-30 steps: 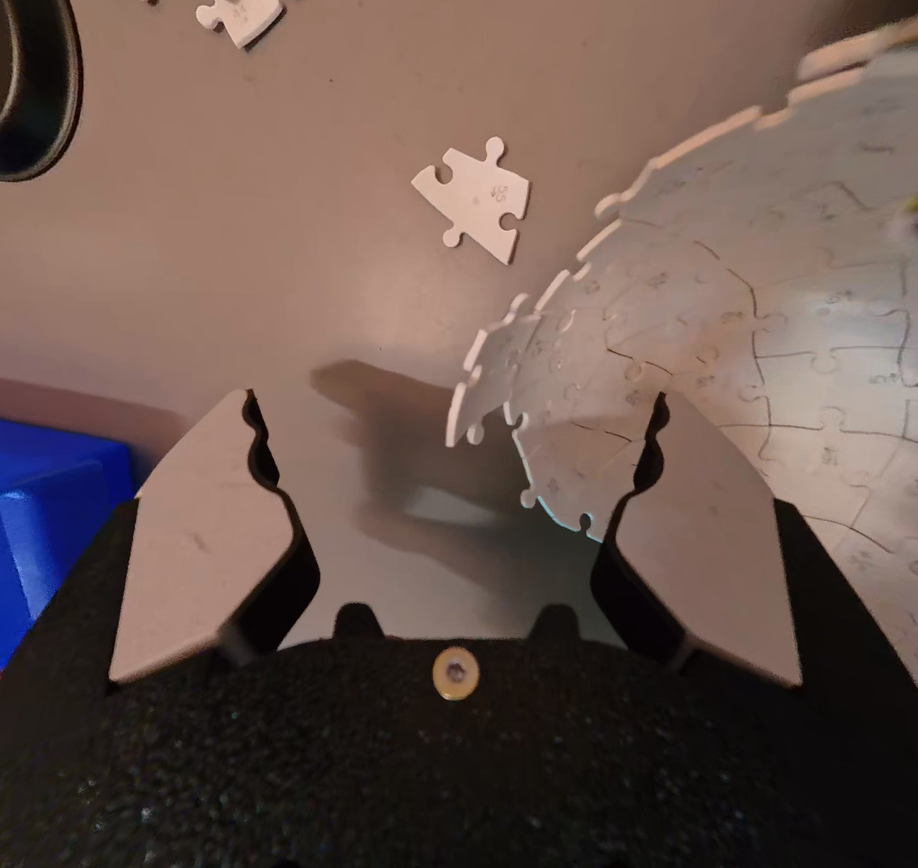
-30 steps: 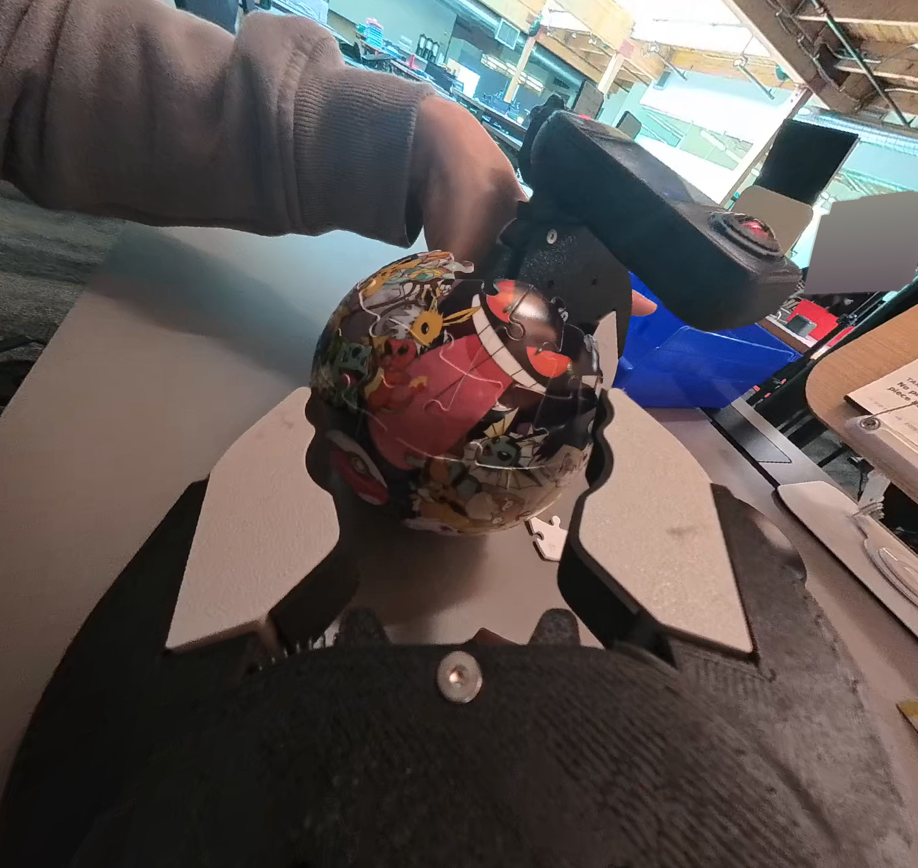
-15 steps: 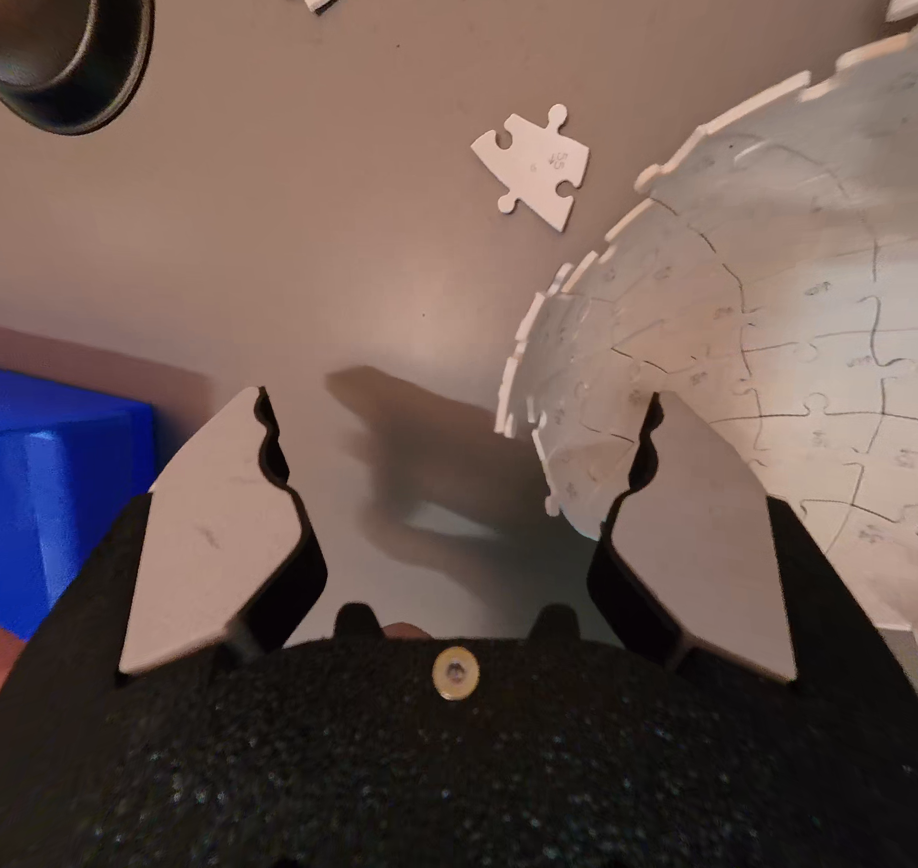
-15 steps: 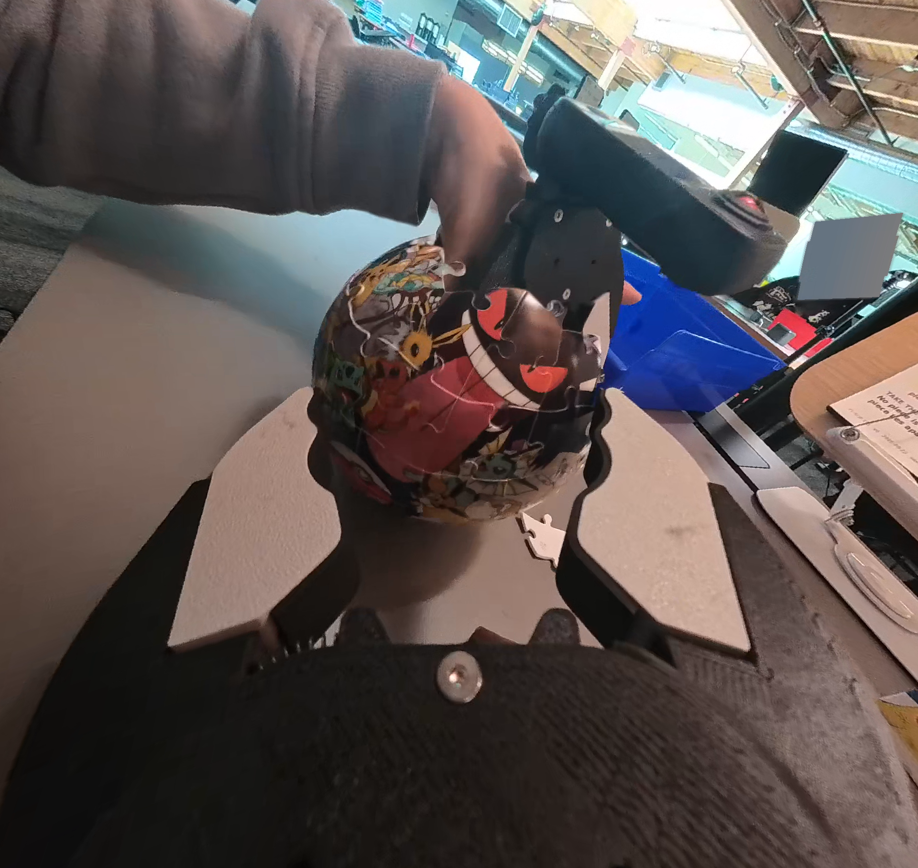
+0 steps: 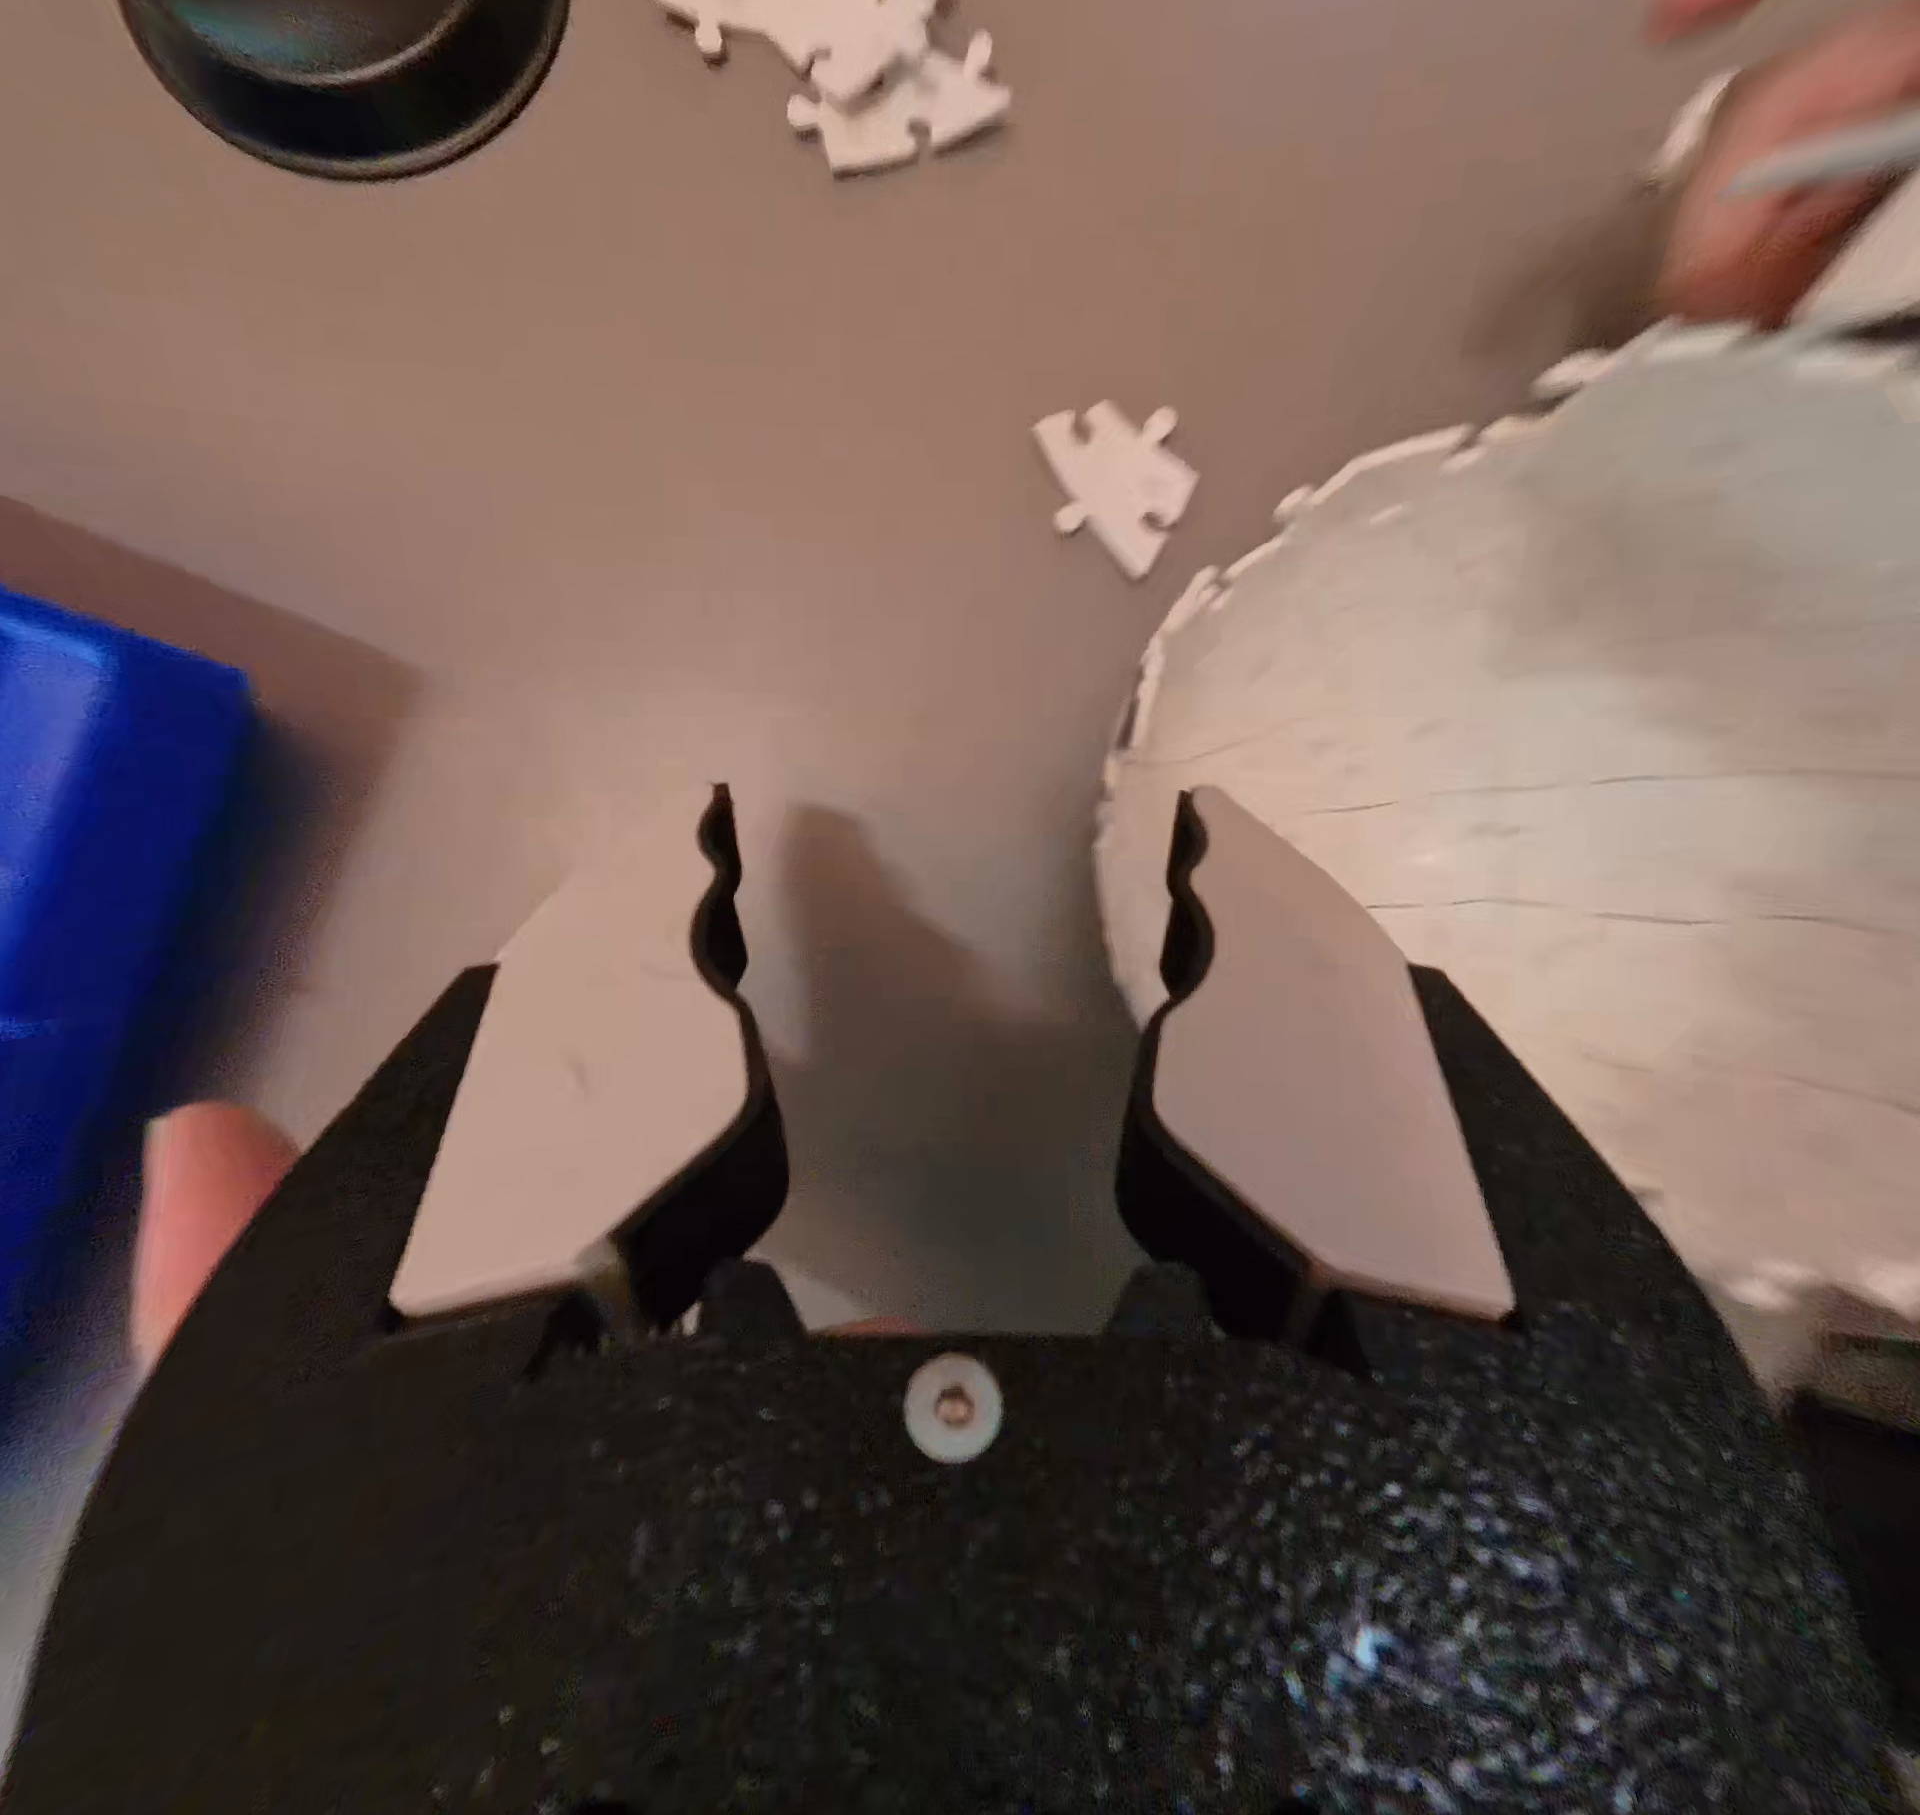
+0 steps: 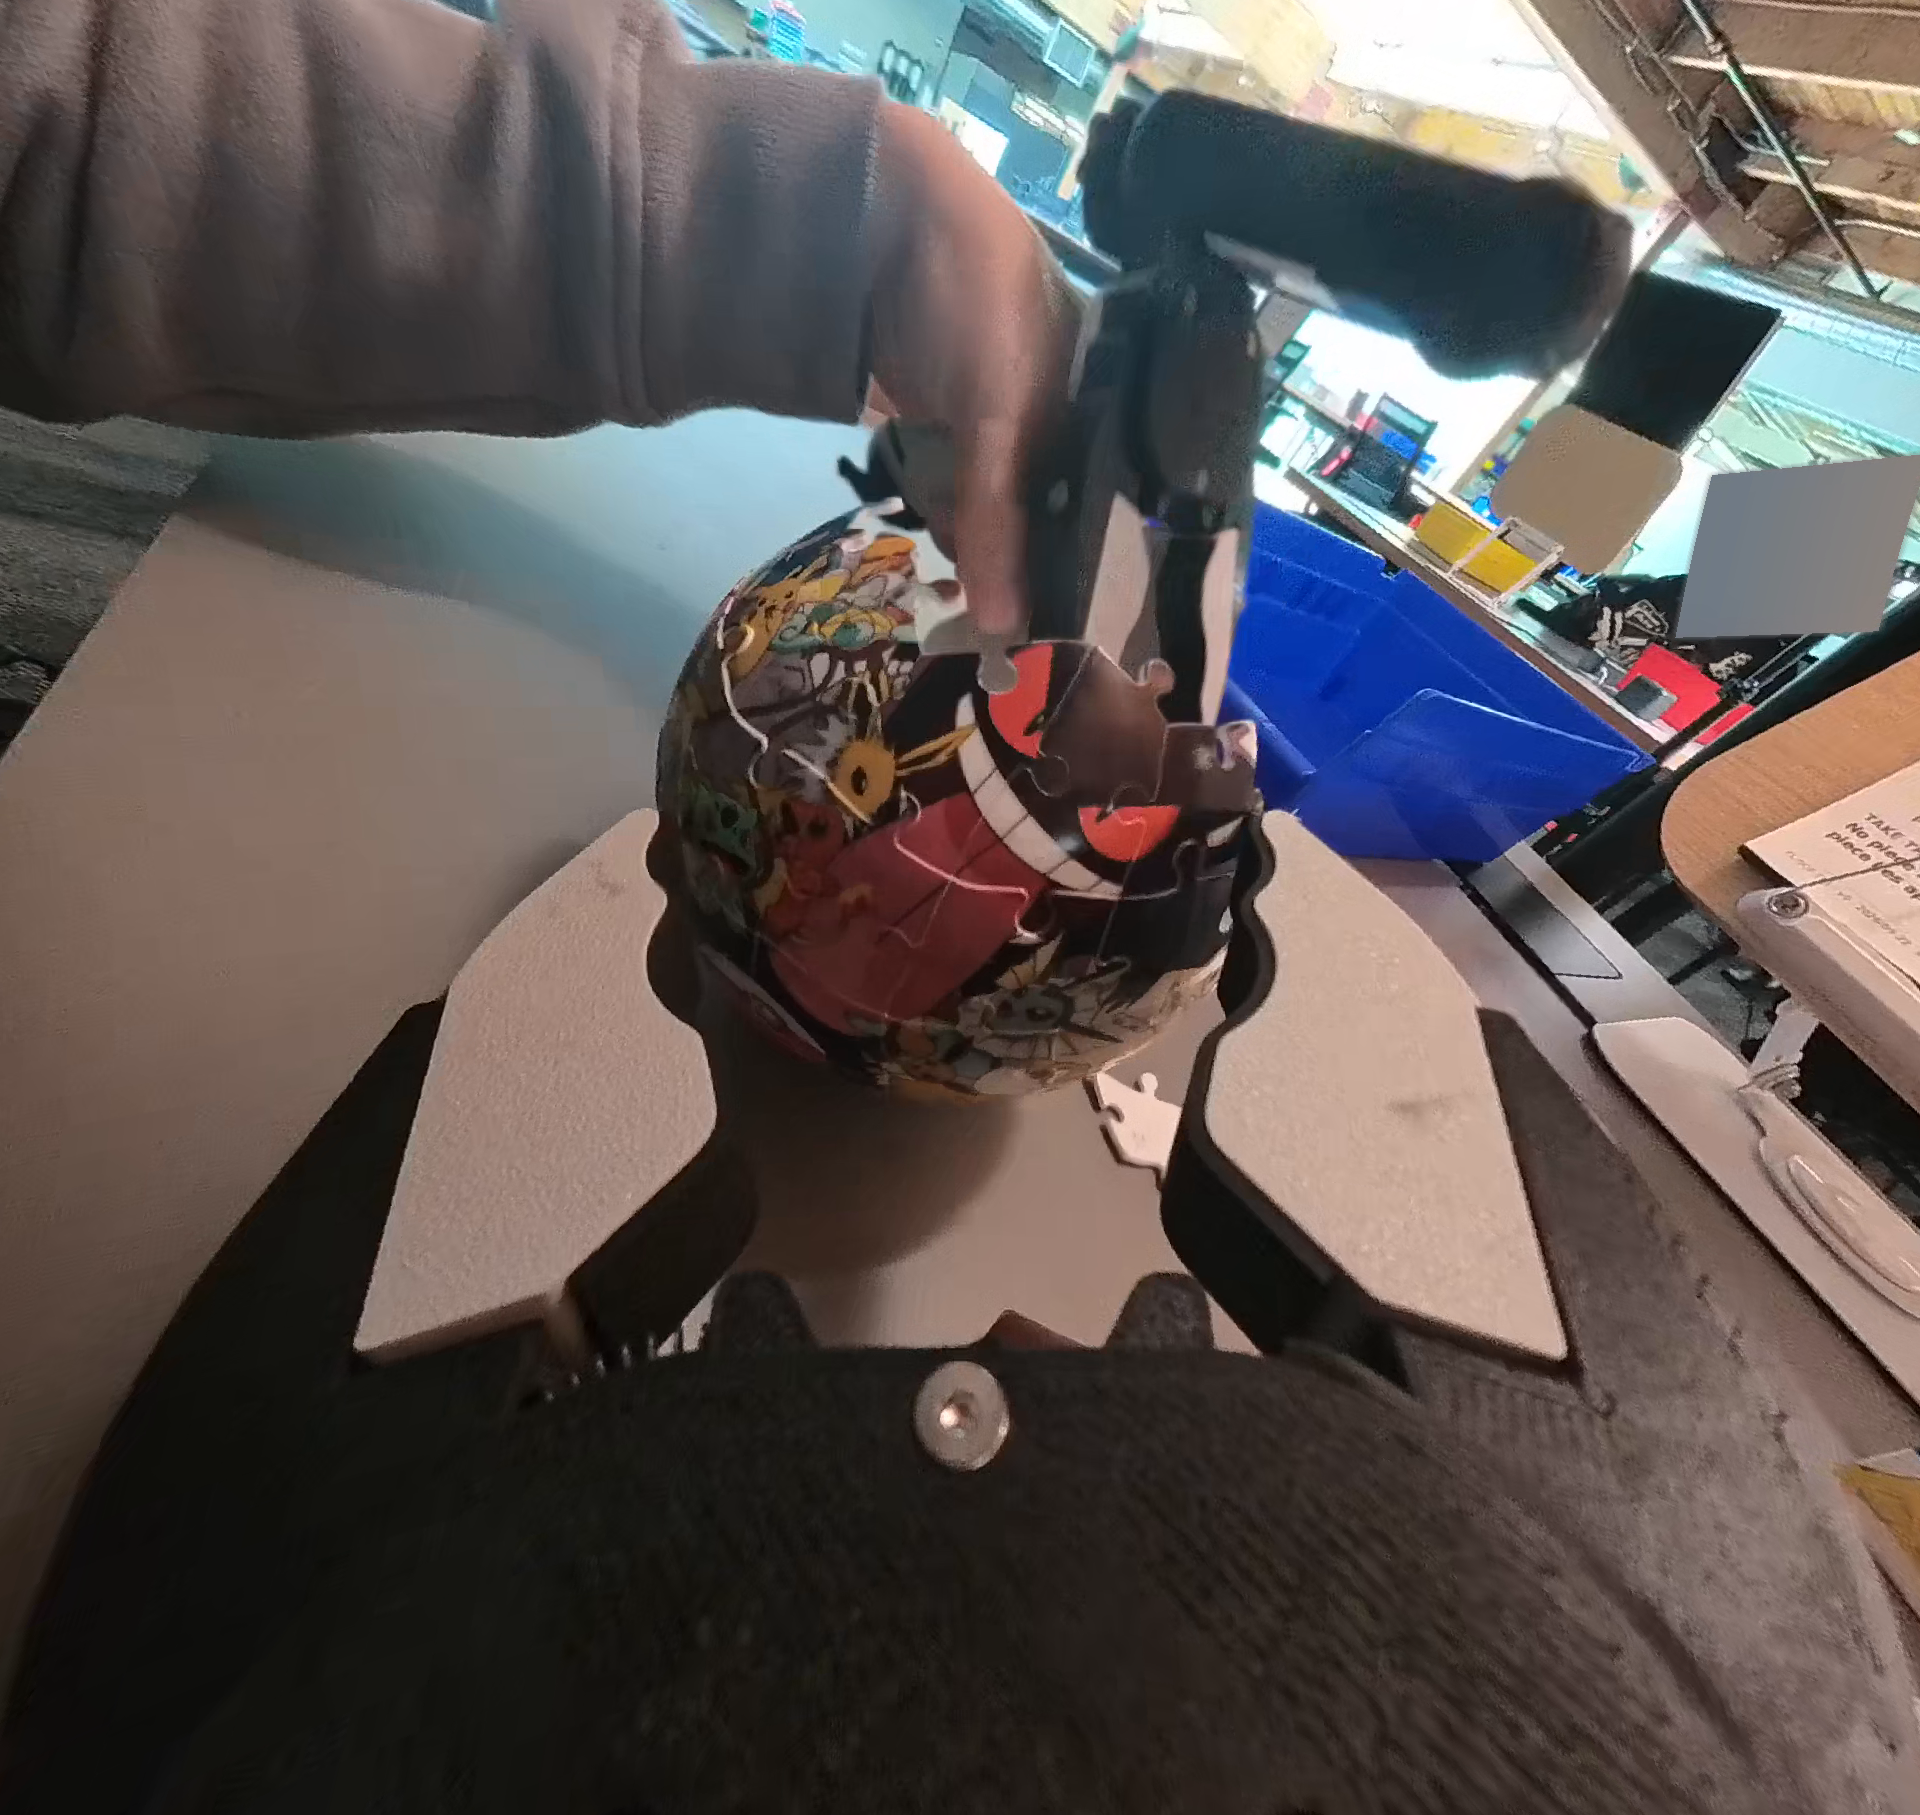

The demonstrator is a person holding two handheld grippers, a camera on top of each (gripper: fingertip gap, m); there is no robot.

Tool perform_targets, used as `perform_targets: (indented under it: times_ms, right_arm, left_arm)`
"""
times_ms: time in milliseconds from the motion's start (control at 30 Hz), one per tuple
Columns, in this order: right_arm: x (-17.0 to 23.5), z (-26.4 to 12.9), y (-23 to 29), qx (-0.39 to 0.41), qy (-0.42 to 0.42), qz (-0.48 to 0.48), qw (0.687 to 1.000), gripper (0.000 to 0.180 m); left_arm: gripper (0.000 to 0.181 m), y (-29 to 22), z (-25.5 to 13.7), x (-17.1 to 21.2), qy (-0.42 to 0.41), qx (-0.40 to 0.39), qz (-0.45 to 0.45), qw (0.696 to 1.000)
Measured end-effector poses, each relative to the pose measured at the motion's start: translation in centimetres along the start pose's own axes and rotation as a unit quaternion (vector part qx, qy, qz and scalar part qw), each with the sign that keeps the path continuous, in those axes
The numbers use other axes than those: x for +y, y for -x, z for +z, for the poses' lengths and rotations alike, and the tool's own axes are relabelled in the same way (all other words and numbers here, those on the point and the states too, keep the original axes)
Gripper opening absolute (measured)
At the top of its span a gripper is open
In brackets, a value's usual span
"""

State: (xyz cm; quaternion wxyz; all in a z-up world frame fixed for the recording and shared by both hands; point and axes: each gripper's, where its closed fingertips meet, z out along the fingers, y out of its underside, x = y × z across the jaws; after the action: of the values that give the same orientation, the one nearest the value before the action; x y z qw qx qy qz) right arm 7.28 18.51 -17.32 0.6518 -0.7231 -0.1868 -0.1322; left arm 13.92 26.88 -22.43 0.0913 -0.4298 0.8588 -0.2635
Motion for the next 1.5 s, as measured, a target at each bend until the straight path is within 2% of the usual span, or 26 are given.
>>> perform_targets:
  times_ms: [33,100,267,333,400,500,567,667,733,867,933,1033,1167,1367,1500]
  right_arm:
    - [0.0,-0.1,0.0,-0.001,0.001,0.002,1.000,0.100]
    - [0.1,-0.4,0.0,-0.004,0.003,0.004,1.000,0.100]
    - [0.2,-1.1,0.2,-0.020,0.011,0.016,1.000,0.100]
    - [0.3,-1.5,0.2,-0.026,0.013,0.026,0.999,0.100]
    - [0.1,-1.9,0.3,-0.036,0.014,0.033,0.999,0.101]
    - [0.1,-3.2,0.6,-0.062,0.030,0.021,0.997,0.101]
    - [0.2,-4.7,0.5,-0.088,0.050,0.010,0.995,0.101]
    - [0.7,-7.6,-2.0,-0.081,0.089,0.031,0.992,0.097]
    - [2.2,-9.5,-4.4,-0.044,0.141,0.069,0.987,0.082]
    - [8.1,-13.9,-4.1,-0.052,0.325,0.116,0.937,0.078]
    - [10.1,-15.4,-3.2,-0.073,0.368,0.134,0.917,0.074]
    - [10.7,-15.1,-2.4,-0.089,0.348,0.163,0.919,0.069]
    - [12.1,-14.6,-2.1,-0.108,0.361,0.142,0.915,0.061]
    - [11.8,-13.7,-1.0,-0.179,0.330,0.155,0.914,0.056]
    - [11.9,-13.6,-1.2,-0.191,0.335,0.156,0.909,0.040]
  left_arm:
    - [0.081,-0.8,-0.6,-0.2,-0.024,0.038,-0.039,0.998]
    - [0.075,-1.6,-1.5,0.0,-0.055,0.077,-0.100,0.990]
    - [0.063,-3.1,-1.5,1.6,-0.063,0.063,-0.176,0.980]
    - [0.046,-3.8,-1.0,2.3,-0.051,0.046,-0.187,0.980]
    - [0.037,-4.4,-0.8,2.5,-0.050,0.033,-0.191,0.980]
    - [0.014,-5.1,-0.9,2.1,-0.057,0.019,-0.194,0.979]
    - [0.009,-5.3,-1.0,1.7,-0.058,0.000,-0.183,0.981]
    - [0.006,-5.3,-1.0,1.7,-0.049,-0.043,-0.164,0.984]
    - [0.004,-5.2,-1.0,1.6,-0.045,-0.076,-0.147,0.985]
    - [0.004,-5.6,-1.2,1.2,-0.051,-0.123,-0.116,0.984]
    - [0.004,-5.7,-1.3,1.2,-0.052,-0.146,-0.103,0.983]
    - [0.005,-5.8,-1.5,1.2,-0.050,-0.170,-0.091,0.980]
    - [0.009,-5.6,-1.9,0.9,-0.054,-0.194,-0.080,0.976]
    - [0.015,-5.9,-2.0,1.0,-0.049,-0.181,-0.087,0.978]
    - [0.016,-5.6,-1.9,1.2,-0.043,-0.178,-0.092,0.979]
